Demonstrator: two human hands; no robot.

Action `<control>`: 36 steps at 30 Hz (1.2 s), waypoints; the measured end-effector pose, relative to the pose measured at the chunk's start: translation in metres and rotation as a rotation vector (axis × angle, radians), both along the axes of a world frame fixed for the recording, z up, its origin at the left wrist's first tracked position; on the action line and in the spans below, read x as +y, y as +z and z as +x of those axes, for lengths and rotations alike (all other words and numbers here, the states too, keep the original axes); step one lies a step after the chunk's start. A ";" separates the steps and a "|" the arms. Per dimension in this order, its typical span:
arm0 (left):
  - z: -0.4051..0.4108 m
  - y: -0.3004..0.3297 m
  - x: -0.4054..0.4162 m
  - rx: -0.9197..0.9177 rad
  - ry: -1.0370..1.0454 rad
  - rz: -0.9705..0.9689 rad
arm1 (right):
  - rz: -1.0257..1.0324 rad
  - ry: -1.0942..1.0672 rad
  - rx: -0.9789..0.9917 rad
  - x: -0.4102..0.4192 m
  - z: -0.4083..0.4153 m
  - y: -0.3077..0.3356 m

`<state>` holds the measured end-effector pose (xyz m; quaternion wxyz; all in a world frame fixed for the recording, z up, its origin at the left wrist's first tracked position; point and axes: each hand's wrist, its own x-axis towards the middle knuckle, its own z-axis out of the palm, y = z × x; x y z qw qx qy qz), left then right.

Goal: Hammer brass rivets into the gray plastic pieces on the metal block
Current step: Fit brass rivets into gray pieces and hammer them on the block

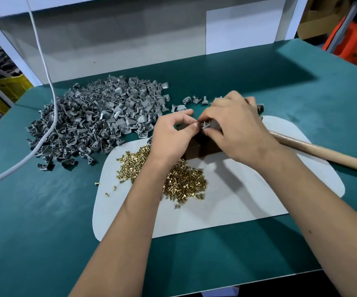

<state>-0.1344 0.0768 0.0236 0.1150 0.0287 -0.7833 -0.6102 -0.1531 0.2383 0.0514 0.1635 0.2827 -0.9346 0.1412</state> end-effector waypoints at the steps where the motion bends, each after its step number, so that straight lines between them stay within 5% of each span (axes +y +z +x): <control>1: -0.001 0.000 -0.001 0.010 0.017 0.013 | -0.005 -0.001 0.011 -0.001 -0.003 0.002; 22: -0.002 -0.001 -0.008 0.109 0.239 -0.163 | -0.003 -0.415 -0.199 -0.007 -0.090 0.022; 31: 0.000 0.019 -0.071 0.058 0.586 -0.099 | 0.082 0.231 -0.144 -0.087 -0.002 0.029; 36: 0.021 0.026 -0.141 -0.254 0.638 -0.456 | 0.194 0.521 -0.148 -0.148 0.033 0.005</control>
